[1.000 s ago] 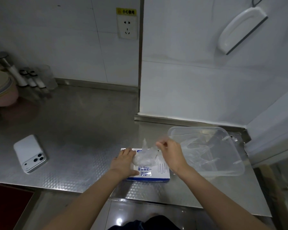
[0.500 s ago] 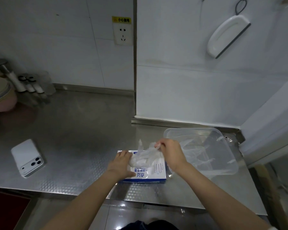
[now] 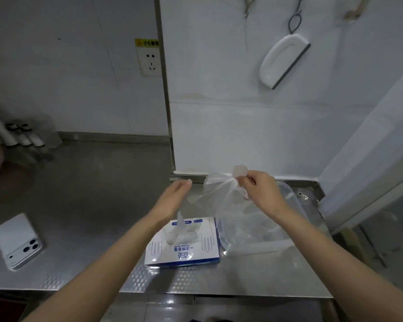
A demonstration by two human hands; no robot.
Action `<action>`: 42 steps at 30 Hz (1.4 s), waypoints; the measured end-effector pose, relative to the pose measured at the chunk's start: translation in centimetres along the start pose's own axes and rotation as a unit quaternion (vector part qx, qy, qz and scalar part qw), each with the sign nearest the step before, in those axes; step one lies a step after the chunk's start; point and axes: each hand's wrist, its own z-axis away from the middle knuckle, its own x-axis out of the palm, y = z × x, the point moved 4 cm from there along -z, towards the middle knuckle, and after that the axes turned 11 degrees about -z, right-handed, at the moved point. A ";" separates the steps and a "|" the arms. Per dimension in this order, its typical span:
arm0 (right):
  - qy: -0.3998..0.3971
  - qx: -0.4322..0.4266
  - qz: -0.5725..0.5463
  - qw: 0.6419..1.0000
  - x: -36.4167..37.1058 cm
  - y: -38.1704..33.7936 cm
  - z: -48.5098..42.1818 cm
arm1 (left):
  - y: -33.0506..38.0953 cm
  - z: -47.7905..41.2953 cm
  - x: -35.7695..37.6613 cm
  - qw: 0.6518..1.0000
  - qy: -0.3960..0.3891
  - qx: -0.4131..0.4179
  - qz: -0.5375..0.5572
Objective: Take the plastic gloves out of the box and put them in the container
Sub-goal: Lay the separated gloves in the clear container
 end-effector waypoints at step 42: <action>-0.123 -0.039 0.005 0.992 -8.2 4.6 -1.9 | 8.9 -4.6 6.2 0.977 -0.039 0.071 -0.195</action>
